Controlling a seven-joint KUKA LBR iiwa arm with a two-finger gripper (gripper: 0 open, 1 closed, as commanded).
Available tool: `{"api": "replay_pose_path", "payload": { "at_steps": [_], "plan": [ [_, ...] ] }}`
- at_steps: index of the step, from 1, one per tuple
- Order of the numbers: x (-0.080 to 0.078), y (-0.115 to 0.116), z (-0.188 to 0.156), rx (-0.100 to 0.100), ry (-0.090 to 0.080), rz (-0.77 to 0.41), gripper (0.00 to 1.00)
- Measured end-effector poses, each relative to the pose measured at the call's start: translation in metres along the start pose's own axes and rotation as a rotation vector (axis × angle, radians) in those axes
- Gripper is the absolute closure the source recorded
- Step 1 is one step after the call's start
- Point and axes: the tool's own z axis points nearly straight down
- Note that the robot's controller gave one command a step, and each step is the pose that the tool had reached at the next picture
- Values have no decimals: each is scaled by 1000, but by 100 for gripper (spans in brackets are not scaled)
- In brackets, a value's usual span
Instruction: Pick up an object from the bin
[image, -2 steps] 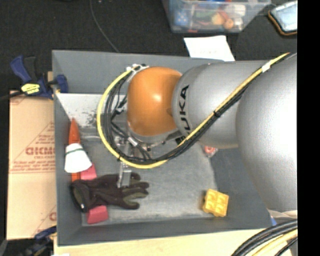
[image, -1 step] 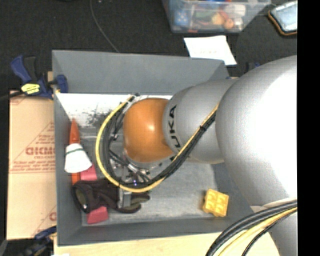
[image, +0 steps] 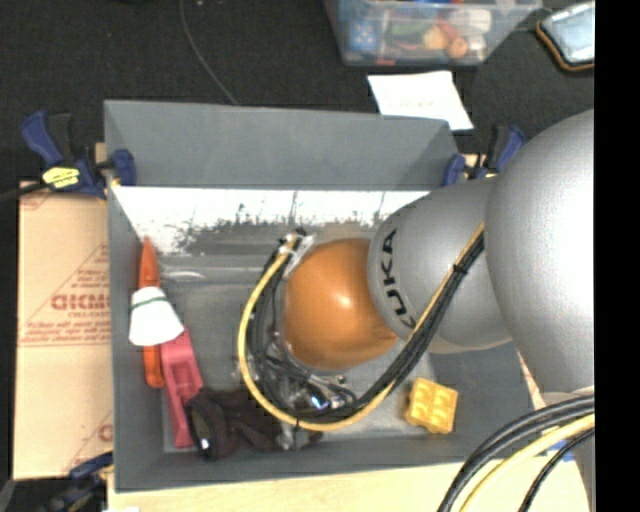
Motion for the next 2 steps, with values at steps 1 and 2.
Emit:
{"api": "replay_pose_path", "payload": {
  "at_steps": [1, 2],
  "plan": [
    [-39, -1, 33, -2, 2, 364, 0],
    [-17, 24, 31, 2, -3, 299, 0]
  ]
}}
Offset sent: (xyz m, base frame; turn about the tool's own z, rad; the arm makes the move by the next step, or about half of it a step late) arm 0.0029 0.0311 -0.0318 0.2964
